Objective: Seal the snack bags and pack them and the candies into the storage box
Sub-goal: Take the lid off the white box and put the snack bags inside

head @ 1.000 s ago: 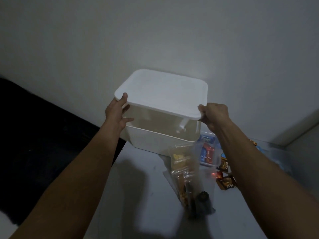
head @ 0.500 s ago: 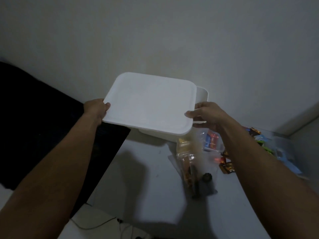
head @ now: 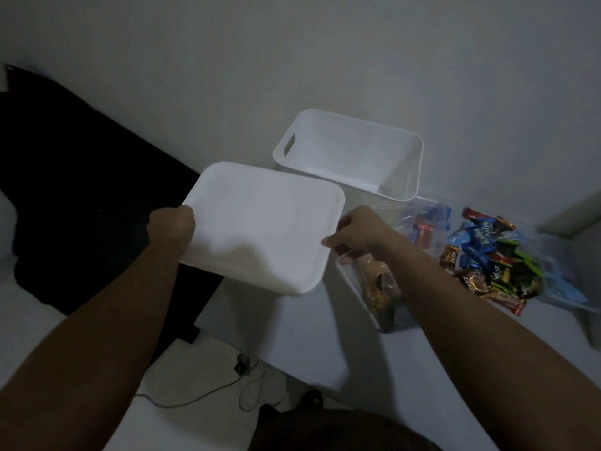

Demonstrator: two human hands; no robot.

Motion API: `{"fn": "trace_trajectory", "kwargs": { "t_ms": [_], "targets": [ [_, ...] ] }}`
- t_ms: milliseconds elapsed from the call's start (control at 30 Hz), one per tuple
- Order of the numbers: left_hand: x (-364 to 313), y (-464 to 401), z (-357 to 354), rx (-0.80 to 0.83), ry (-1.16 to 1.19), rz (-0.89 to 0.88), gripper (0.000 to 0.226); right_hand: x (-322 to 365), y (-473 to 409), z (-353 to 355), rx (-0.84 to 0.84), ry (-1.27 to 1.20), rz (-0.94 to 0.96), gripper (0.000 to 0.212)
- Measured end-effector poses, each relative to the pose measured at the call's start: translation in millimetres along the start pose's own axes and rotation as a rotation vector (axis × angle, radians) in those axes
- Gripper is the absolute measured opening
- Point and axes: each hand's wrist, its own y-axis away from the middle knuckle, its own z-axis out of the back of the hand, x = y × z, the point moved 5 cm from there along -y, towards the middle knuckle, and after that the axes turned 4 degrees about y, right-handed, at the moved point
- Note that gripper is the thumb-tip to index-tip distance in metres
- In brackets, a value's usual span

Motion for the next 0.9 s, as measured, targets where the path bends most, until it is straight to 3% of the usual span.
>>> {"fn": "trace_trajectory", "kwargs": {
  "t_ms": [100,167,300,400,500,567,600,667,700,800,900],
  "targets": [
    [28.7,6.6,-8.3,0.061,-0.105,0.007,0.043,-17.7,-0.6,-29.0,0.014,0.069,-0.033,0.019],
    [44.2,12.1,-17.5,0.122,-0.112,0.036,0.046,-33.0,-2.1,-44.3,0.027,0.143,-0.051,0.01],
    [69.8,26.1,-36.1,0.26,-0.102,0.043,0.038,-65.5,-4.3,-63.0,0.064,0.305,-0.149,0.013],
    [84.1,32.0,-45.3,0.339,-0.097,0.031,0.042,-83.6,-6.6,-71.7,0.061,0.301,-0.186,0.006],
    [90.0,38.0,-56.2,0.411,-0.125,0.017,0.066,-95.5,-7.2,-83.5,0.125,0.396,-0.18,0.027],
    [92.7,38.6,-64.4,0.447,-0.15,0.002,0.071,-93.6,5.0,-87.8,0.162,0.702,-0.101,0.032],
    [94.8,37.0,-69.0,0.465,-0.153,-0.005,0.071,-96.5,5.9,-86.7,0.165,0.7,-0.122,0.033],
    [99.0,34.6,-76.7,0.495,-0.142,0.003,0.07,-108.1,1.9,-83.1,0.141,0.39,-0.346,0.032],
    [99.9,33.6,-78.8,0.503,-0.145,0.011,0.069,-111.7,-2.5,-80.4,0.108,0.277,-0.372,0.033],
    [97.0,29.8,-87.7,0.524,-0.215,-0.015,0.075,-115.1,-9.9,-75.9,0.135,0.407,-0.248,0.034],
    [89.3,36.6,-94.6,0.497,-0.501,-0.088,0.085,-115.4,-17.7,-67.7,0.088,0.271,-0.264,0.035]
  ]
}}
